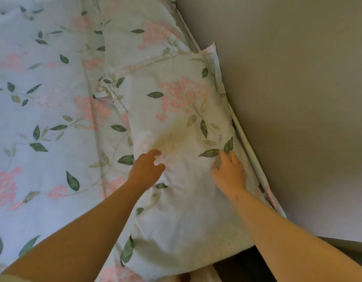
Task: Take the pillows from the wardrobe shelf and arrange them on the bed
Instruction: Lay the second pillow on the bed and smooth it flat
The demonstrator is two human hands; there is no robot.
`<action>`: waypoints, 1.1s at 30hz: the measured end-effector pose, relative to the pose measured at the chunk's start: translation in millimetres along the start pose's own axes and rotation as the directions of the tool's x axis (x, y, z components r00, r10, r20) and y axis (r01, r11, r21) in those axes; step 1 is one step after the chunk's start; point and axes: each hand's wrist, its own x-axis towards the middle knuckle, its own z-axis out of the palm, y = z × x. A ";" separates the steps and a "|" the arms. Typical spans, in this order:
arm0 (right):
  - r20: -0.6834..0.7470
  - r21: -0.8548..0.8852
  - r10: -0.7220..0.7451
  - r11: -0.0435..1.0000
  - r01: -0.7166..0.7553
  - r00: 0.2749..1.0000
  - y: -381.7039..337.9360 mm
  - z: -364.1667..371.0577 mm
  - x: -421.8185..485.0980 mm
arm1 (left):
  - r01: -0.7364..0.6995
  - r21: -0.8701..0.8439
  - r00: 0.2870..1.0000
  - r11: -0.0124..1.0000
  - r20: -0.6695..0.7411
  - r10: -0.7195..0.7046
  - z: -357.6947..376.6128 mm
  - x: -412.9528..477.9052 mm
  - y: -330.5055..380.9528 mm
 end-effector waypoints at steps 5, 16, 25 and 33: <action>-0.019 0.052 -0.074 0.996 0.075 0.997 -53.3 -13.1 29.1 | -0.007 -0.142 0.995 0.990 -0.104 -0.008 -47.5 29.4 11.9; -0.073 0.268 -0.163 0.947 0.176 0.984 -167.1 -31.7 138.0 | 0.069 -0.615 0.987 0.786 -0.074 -0.144 -128.3 152.6 28.9; -0.135 0.051 -0.395 0.913 0.405 0.909 -230.2 -48.1 301.6 | -0.131 -0.291 0.938 0.948 -0.346 0.023 -130.4 306.0 47.1; -0.164 0.330 -0.057 0.938 0.109 0.985 -234.1 -31.1 416.5 | -0.025 -0.522 0.902 0.853 -0.379 -0.205 -108.7 408.8 32.4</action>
